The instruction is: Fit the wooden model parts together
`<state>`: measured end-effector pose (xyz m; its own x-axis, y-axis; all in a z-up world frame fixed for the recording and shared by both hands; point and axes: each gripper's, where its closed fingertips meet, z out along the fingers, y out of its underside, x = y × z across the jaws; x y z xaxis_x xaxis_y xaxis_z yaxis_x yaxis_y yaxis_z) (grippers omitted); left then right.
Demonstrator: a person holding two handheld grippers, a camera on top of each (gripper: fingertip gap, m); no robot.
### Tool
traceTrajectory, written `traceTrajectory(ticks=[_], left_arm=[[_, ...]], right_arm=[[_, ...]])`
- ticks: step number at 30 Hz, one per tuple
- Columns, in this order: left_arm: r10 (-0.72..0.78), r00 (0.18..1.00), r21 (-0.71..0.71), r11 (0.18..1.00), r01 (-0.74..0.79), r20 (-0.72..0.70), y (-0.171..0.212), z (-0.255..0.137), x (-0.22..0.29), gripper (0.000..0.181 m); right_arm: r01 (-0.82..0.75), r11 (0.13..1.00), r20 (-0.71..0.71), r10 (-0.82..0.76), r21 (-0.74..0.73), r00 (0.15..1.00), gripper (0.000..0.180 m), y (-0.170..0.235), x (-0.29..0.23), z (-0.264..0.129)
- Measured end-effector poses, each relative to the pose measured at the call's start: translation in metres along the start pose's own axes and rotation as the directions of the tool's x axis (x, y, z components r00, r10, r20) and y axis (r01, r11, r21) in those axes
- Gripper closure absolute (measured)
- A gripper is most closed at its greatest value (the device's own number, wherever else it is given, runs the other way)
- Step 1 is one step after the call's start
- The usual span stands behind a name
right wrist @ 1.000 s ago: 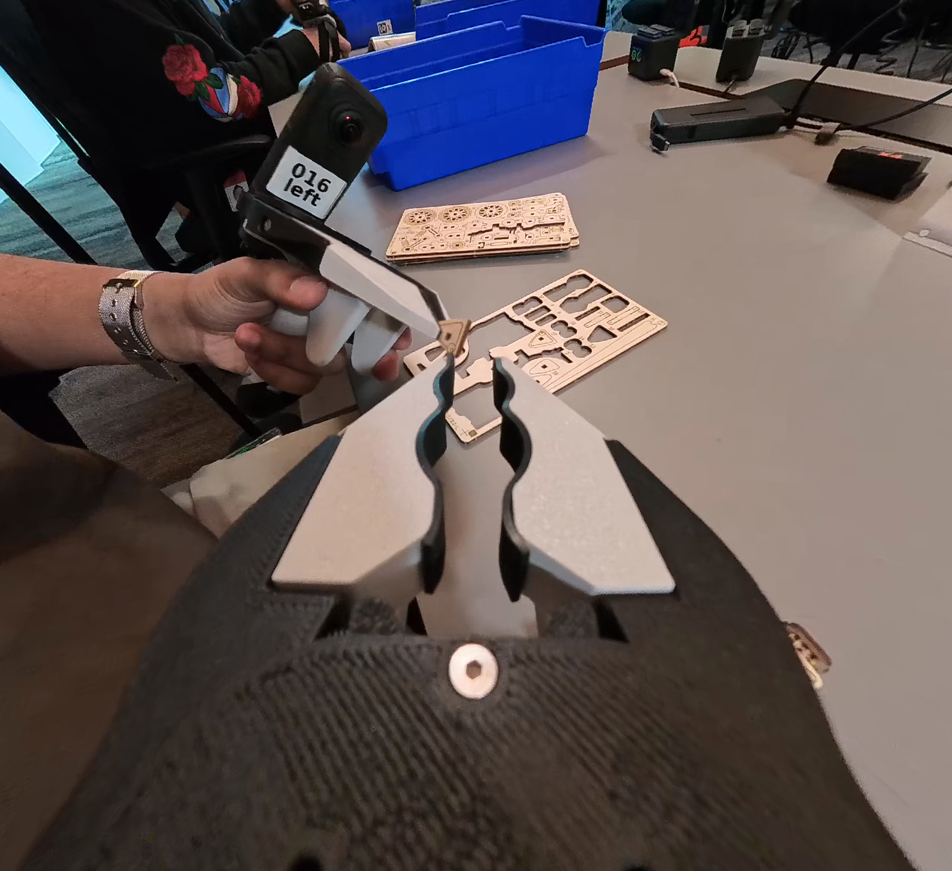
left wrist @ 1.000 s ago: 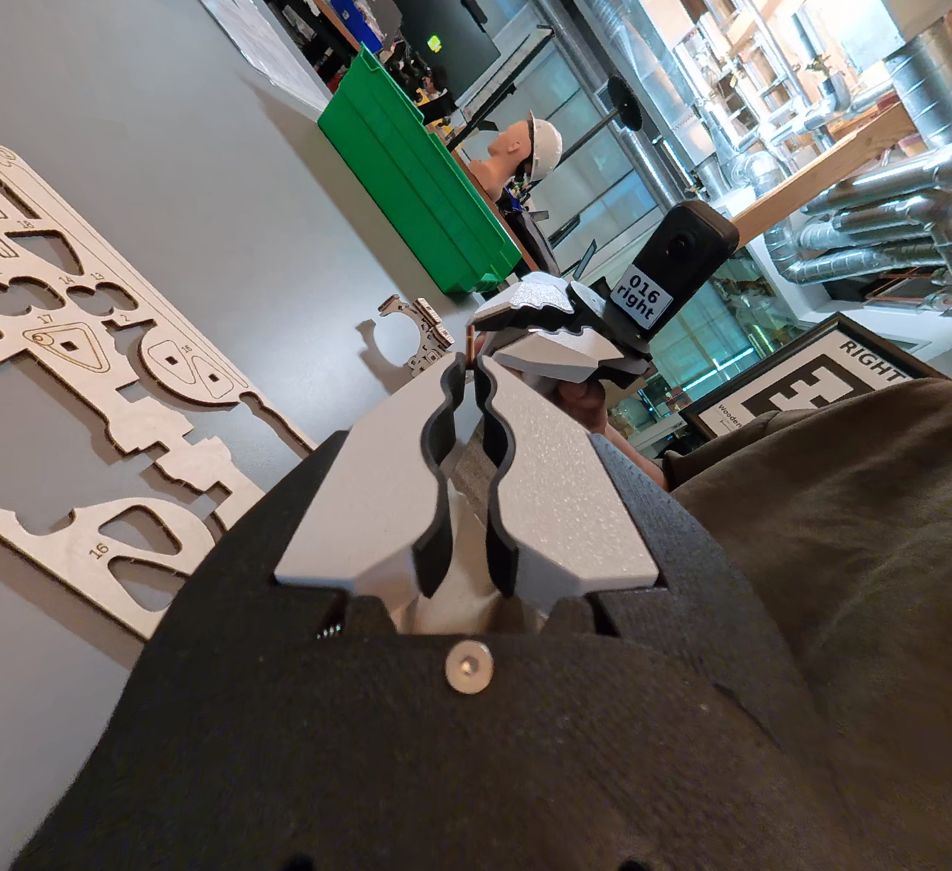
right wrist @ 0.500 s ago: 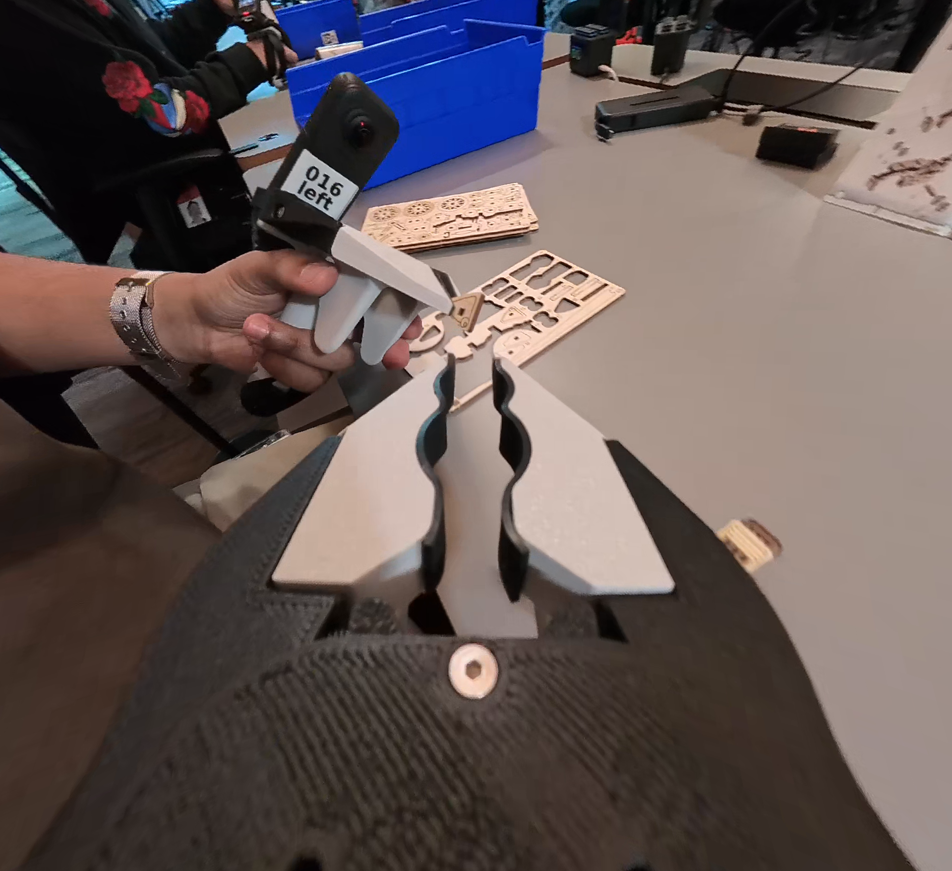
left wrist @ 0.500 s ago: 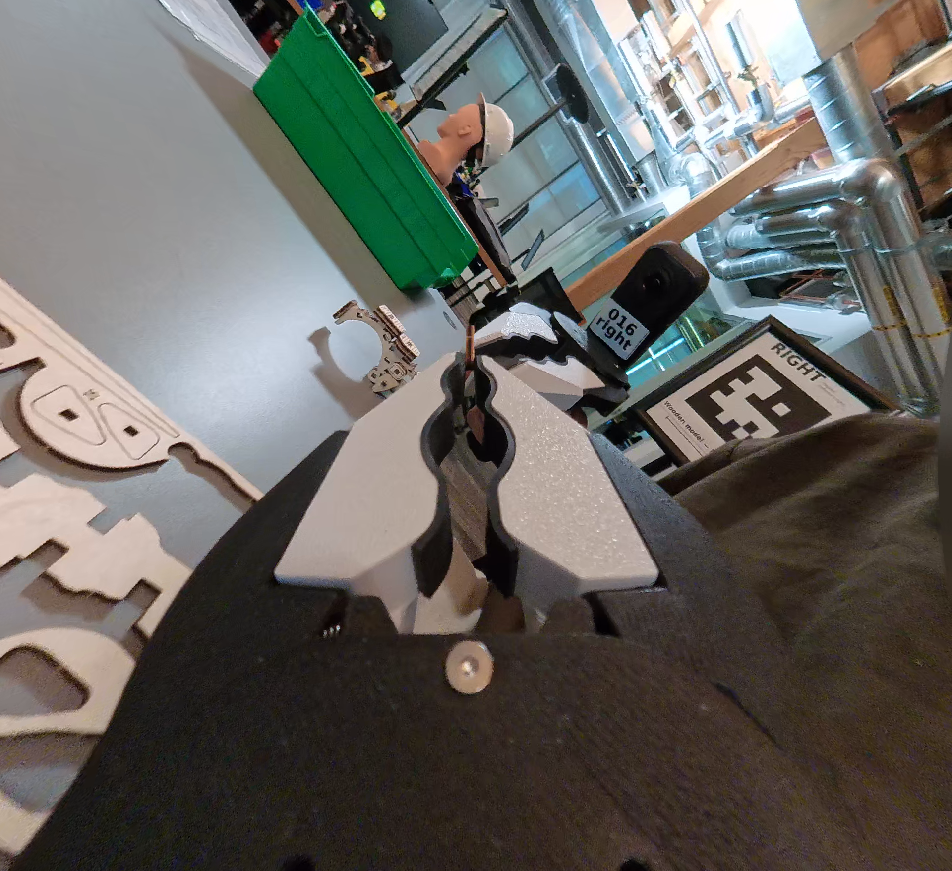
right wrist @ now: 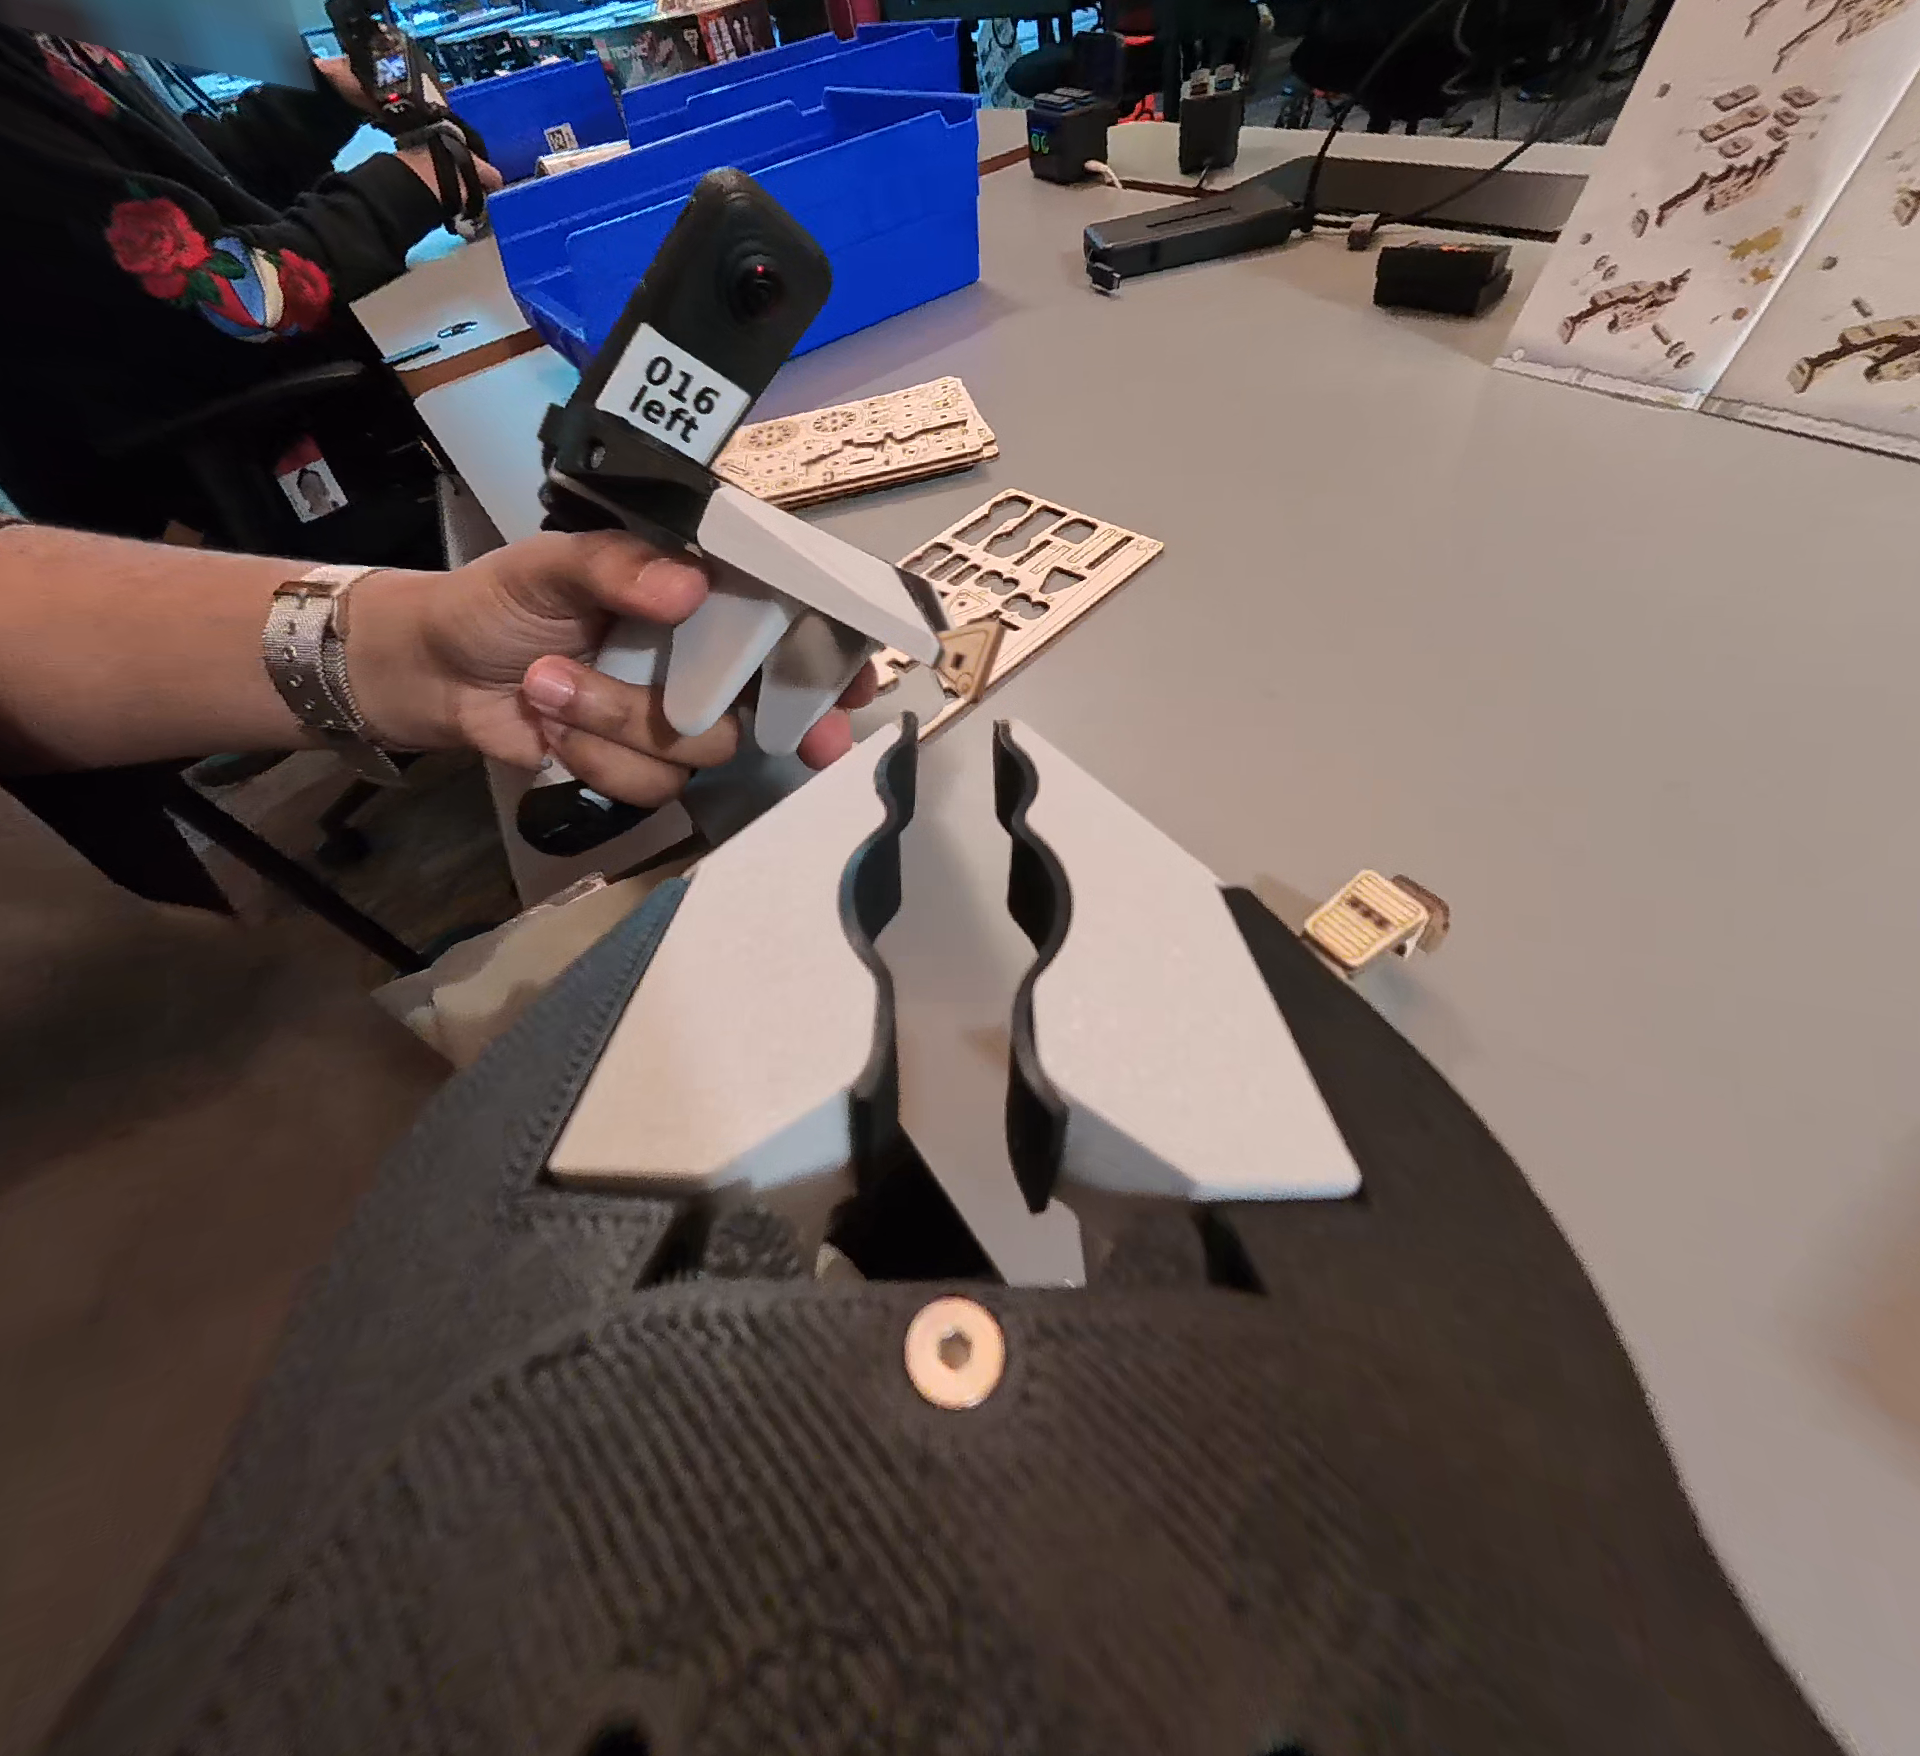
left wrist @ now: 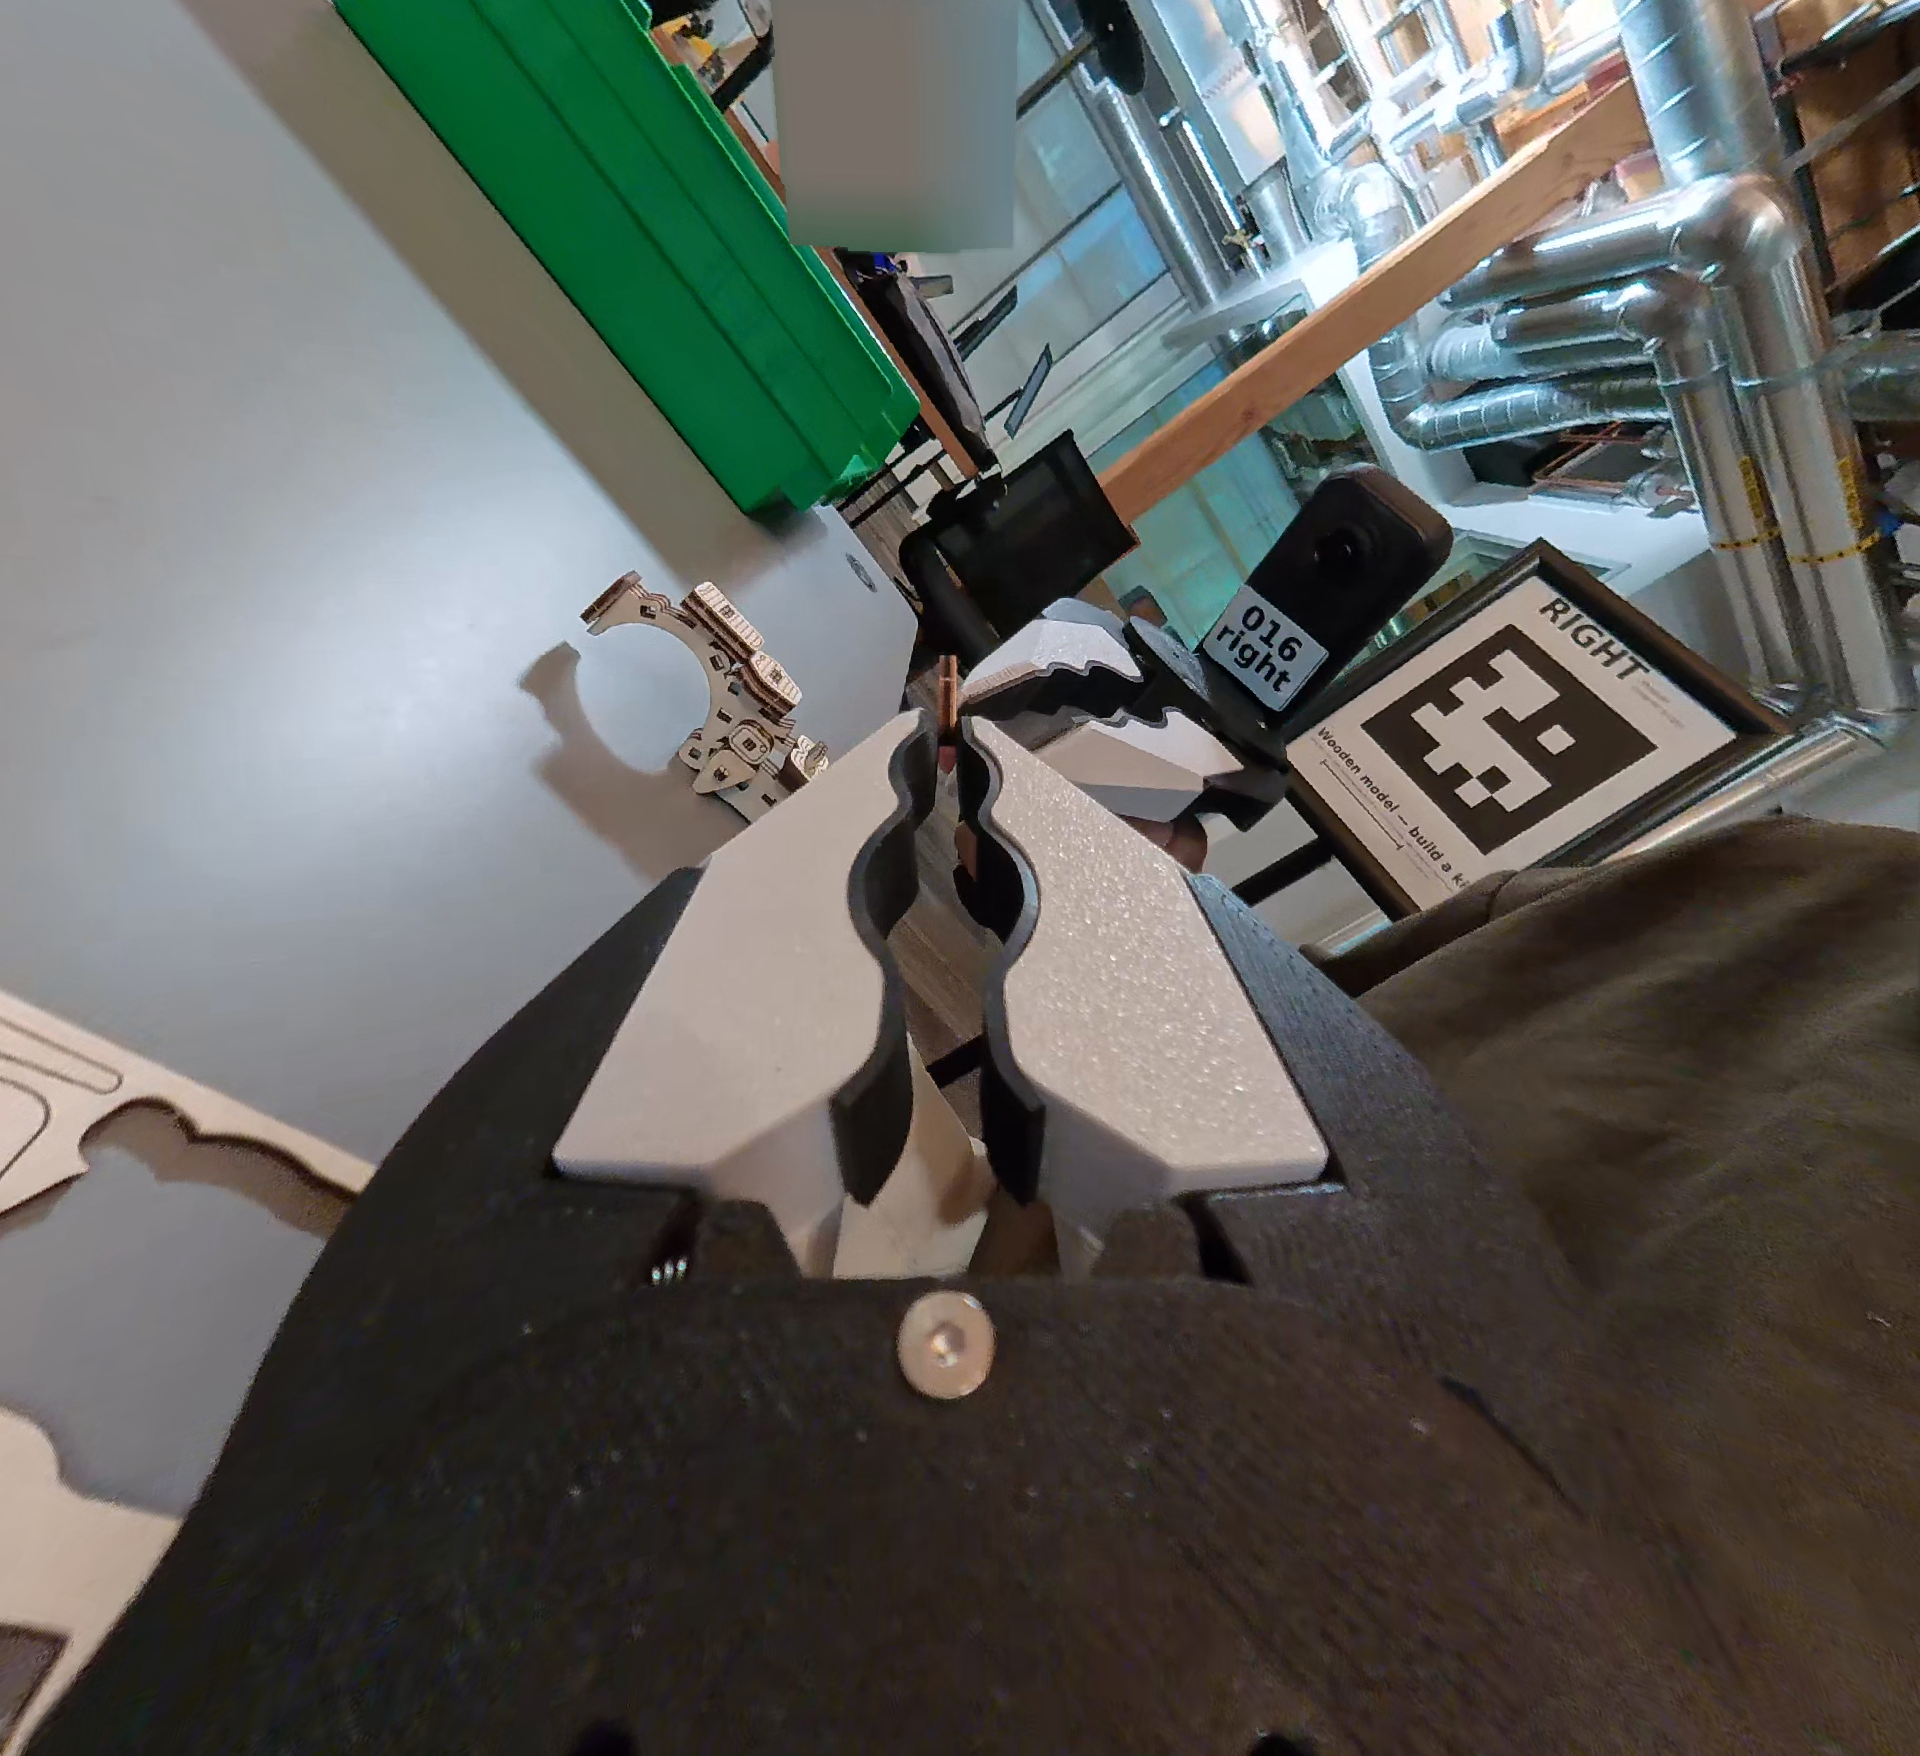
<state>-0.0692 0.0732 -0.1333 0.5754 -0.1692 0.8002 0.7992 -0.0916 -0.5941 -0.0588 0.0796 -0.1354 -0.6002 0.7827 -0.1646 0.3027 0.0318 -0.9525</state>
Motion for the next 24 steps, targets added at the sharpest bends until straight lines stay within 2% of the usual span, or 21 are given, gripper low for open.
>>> traceTrajectory(ticks=[8,24], left_arm=[[0.0,0.999,-0.007,1.0,0.0,-0.032,0.001,0.005,0.004,0.181],[0.025,0.998,-0.02,0.999,-0.026,-0.061,0.007,0.003,0.013,0.181]], right_arm=[[-0.051,0.999,-0.001,0.051,0.013,0.999,0.166,0.001,0.003,-0.004],[-0.262,0.963,0.167,0.248,0.067,0.954,0.163,-0.01,-0.004,-0.003]])
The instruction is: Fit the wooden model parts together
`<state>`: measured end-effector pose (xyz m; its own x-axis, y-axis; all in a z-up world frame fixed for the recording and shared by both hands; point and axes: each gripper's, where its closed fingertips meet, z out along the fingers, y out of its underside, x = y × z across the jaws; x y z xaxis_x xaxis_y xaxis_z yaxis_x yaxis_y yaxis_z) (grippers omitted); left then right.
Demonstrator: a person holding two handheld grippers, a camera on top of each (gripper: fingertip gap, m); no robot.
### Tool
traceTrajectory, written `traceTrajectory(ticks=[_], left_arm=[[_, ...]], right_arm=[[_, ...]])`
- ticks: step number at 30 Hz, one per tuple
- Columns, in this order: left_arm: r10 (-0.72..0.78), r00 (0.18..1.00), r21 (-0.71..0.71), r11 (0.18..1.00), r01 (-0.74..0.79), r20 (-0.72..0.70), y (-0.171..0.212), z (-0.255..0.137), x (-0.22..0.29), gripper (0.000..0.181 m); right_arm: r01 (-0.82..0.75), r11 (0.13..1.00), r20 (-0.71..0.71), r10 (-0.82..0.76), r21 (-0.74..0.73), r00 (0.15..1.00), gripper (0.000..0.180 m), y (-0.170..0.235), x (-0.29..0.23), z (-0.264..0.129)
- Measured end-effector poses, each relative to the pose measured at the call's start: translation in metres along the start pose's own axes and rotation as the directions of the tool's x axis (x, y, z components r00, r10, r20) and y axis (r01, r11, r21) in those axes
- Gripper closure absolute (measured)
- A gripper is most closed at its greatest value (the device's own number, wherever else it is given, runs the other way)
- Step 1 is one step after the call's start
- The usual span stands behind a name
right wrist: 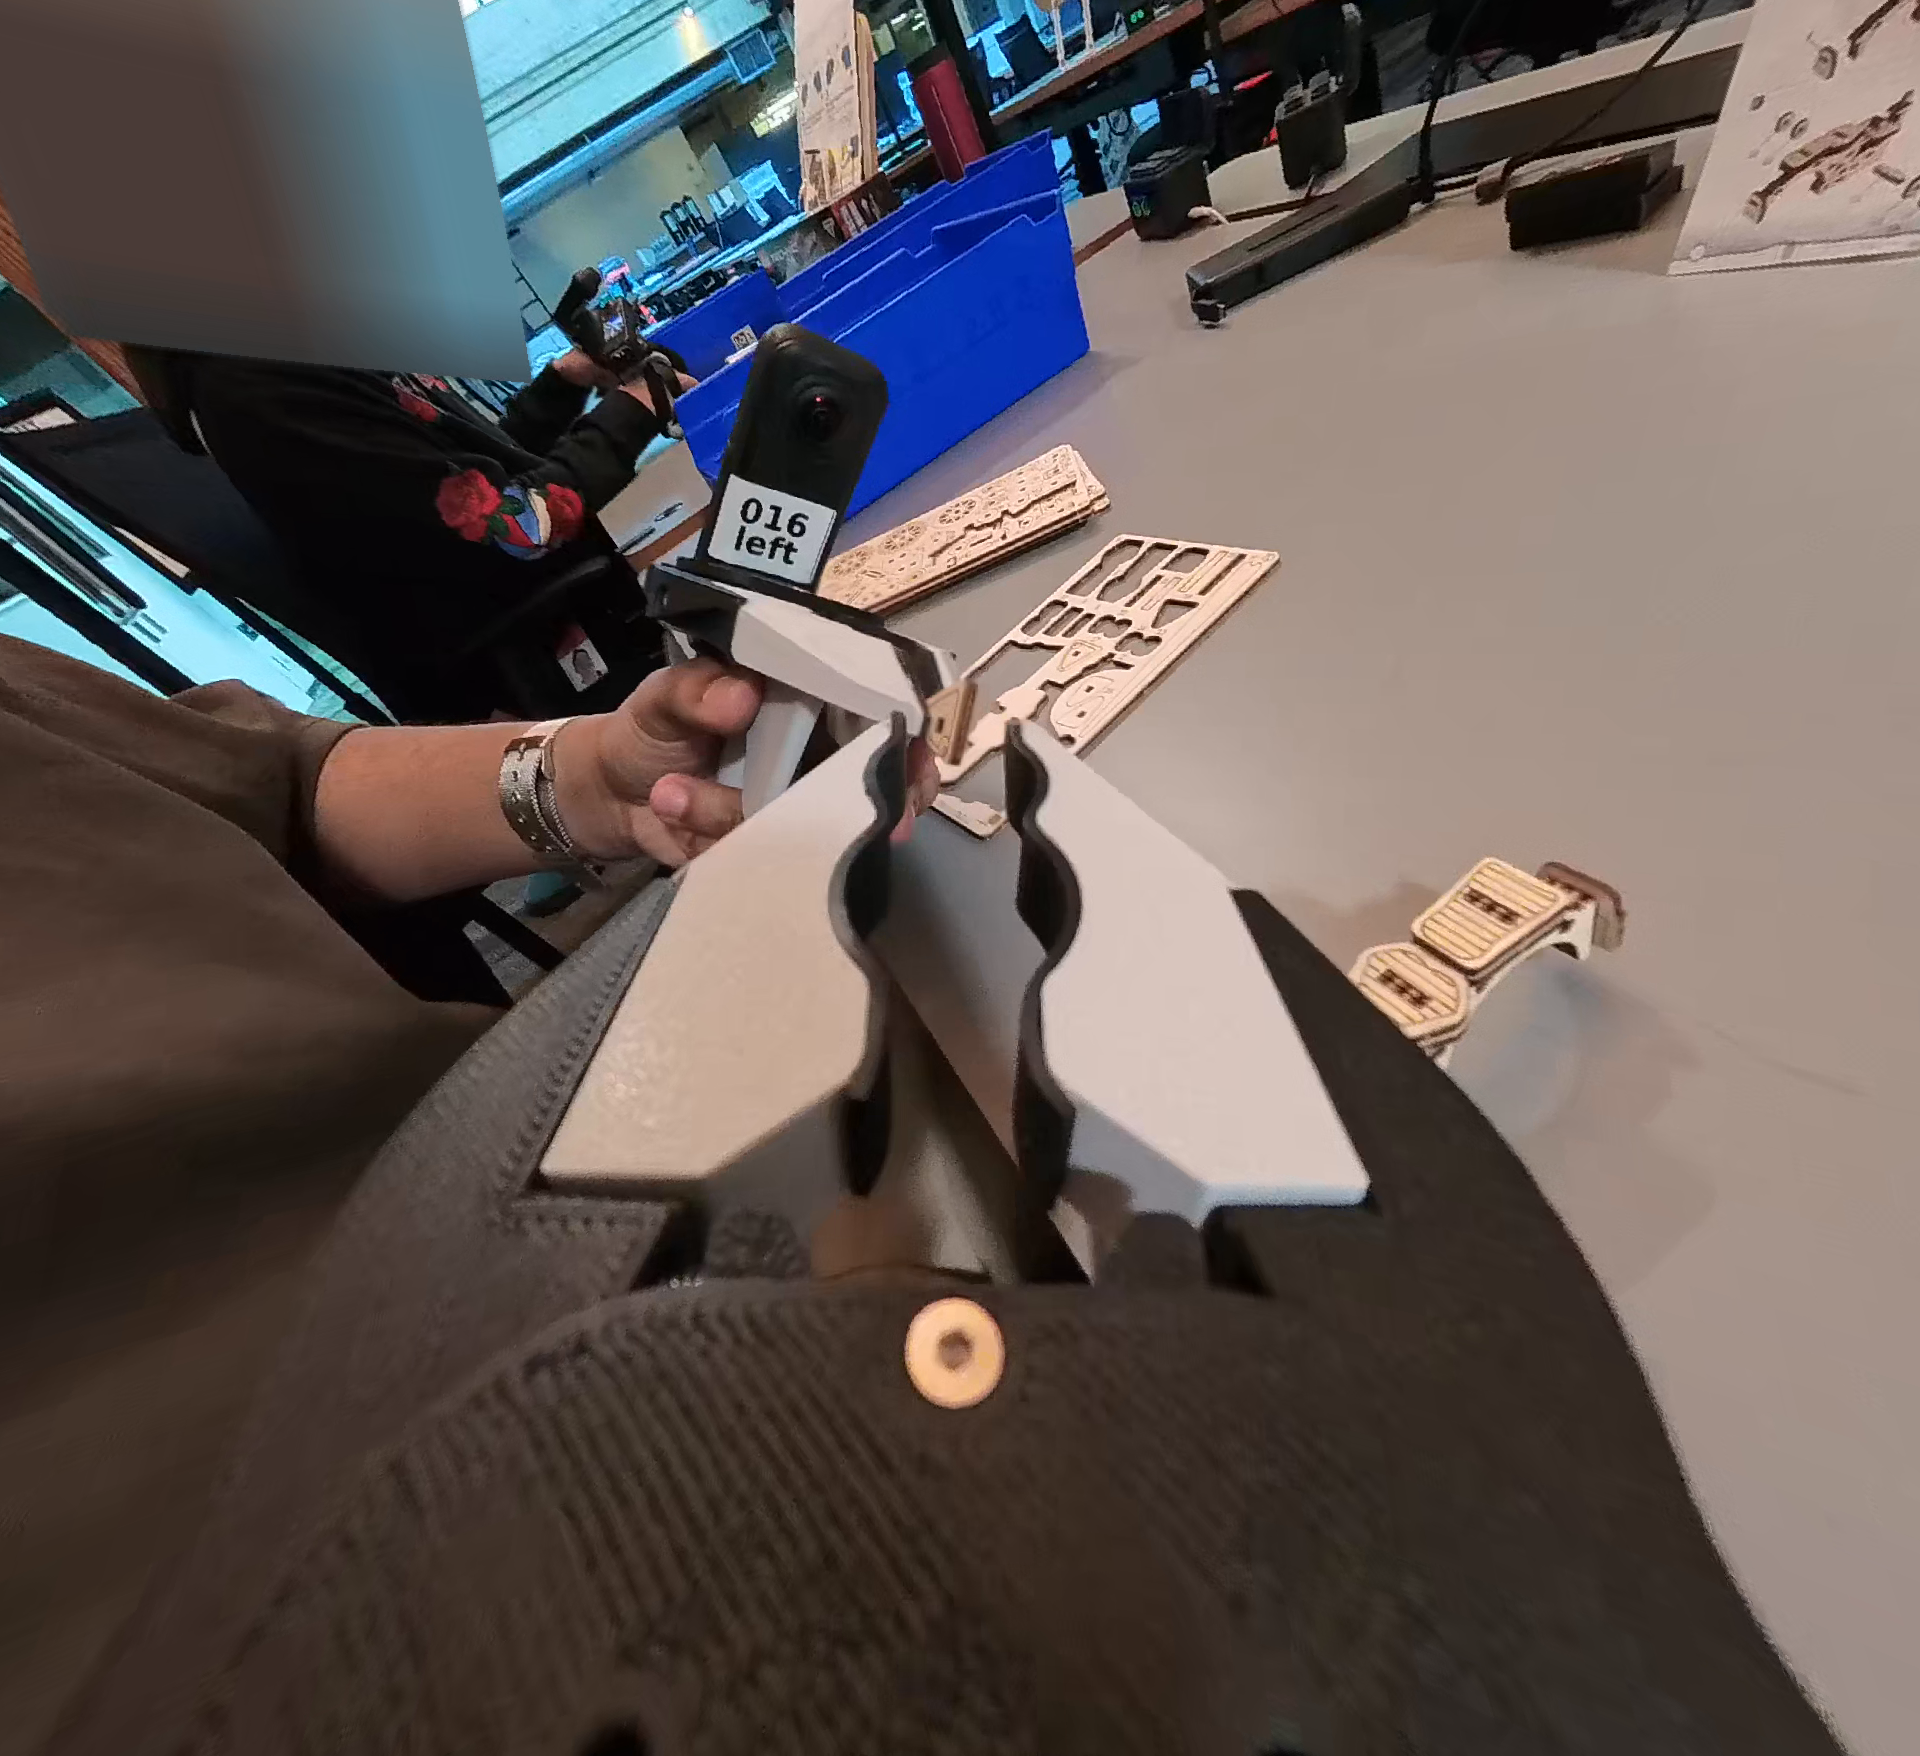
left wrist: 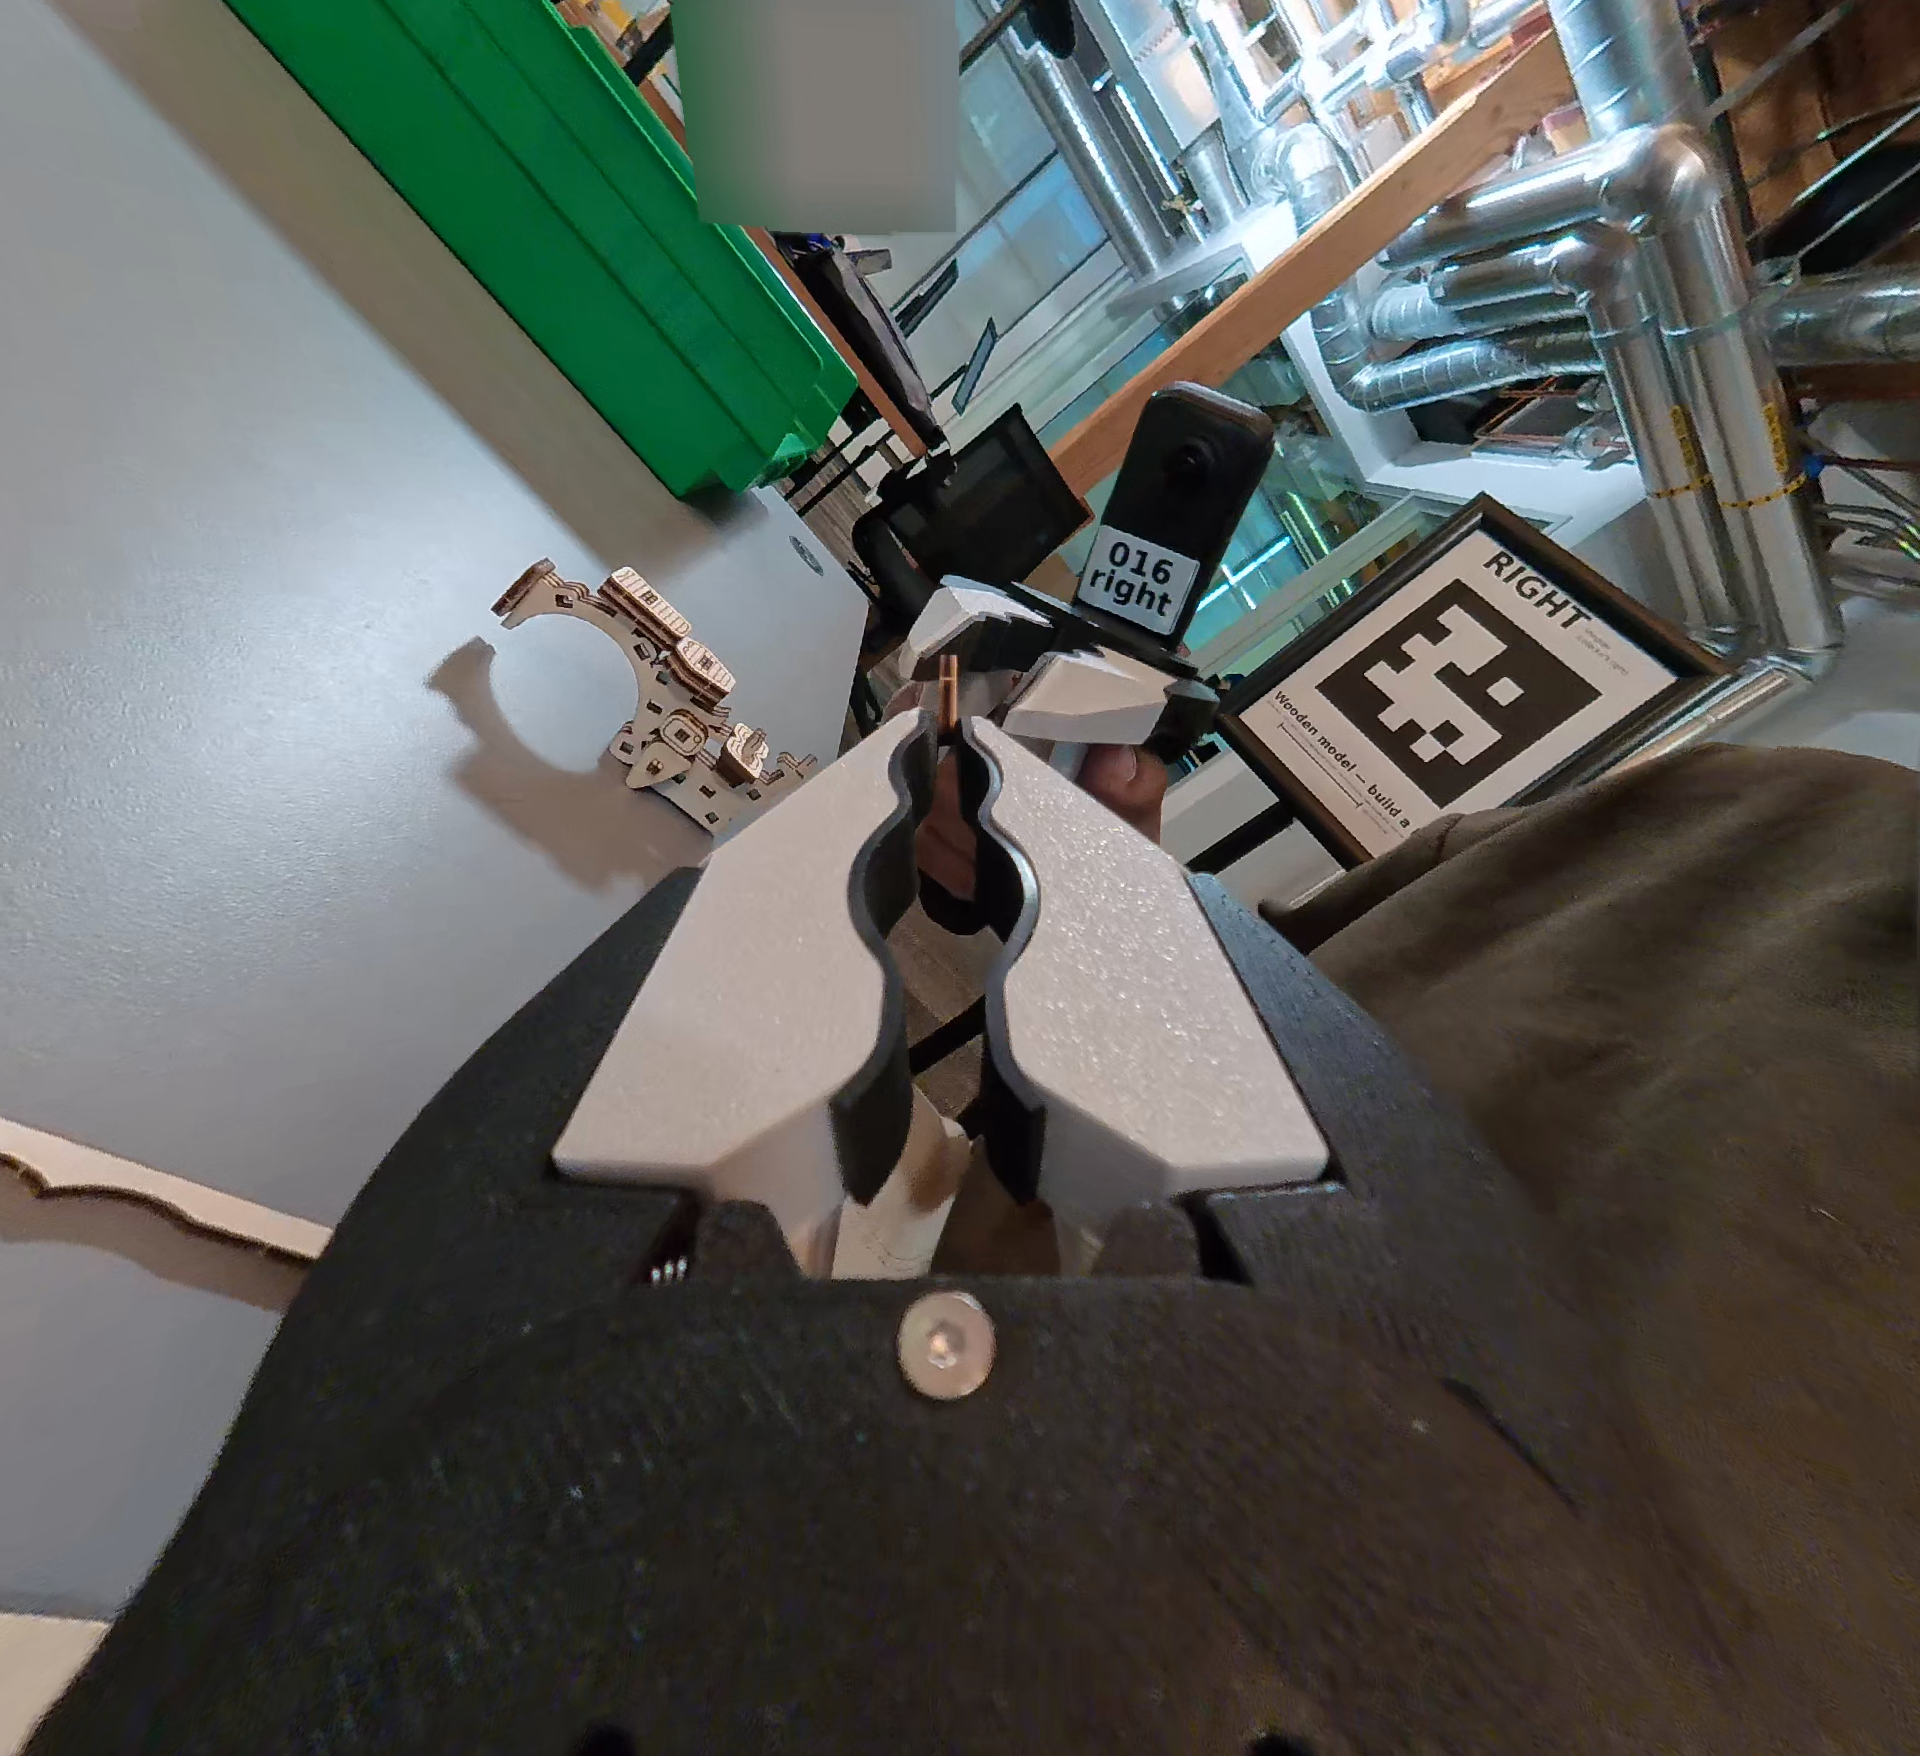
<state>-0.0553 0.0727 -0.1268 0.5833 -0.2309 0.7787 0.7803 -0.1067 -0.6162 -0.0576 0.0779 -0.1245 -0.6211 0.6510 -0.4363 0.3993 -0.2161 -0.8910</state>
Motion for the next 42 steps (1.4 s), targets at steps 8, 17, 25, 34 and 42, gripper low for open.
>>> traceTrajectory(ticks=[8,17,25,34,42], left_arm=[[-0.039,0.999,0.017,0.999,0.039,-0.025,-0.003,-0.005,0.003,0.181],[-0.059,0.998,0.017,0.998,0.059,-0.015,0.001,-0.007,0.003,0.181],[-0.099,0.995,0.041,0.994,0.1,-0.031,-0.002,-0.011,0.002,0.181],[-0.122,0.991,0.055,0.991,0.125,-0.047,-0.003,-0.014,0.002,0.181],[-0.099,0.994,0.049,0.994,0.101,-0.042,-0.003,-0.016,0.004,0.181]], right_arm=[[-0.004,1.0,0.014,0.004,-0.01,1.0,0.163,0.001,0.002,0.005],[-0.006,1.0,0.037,0.007,-0.022,0.999,0.162,0.002,0.001,0.01],[-0.03,0.999,0.062,0.031,-0.025,0.998,0.162,0.001,0.001,0.014],[-0.046,0.999,0.081,0.048,-0.025,0.996,0.163,0.0,0.001,0.017],[-0.038,0.999,0.098,0.04,-0.022,0.994,0.164,-0.001,-0.003,0.019]])
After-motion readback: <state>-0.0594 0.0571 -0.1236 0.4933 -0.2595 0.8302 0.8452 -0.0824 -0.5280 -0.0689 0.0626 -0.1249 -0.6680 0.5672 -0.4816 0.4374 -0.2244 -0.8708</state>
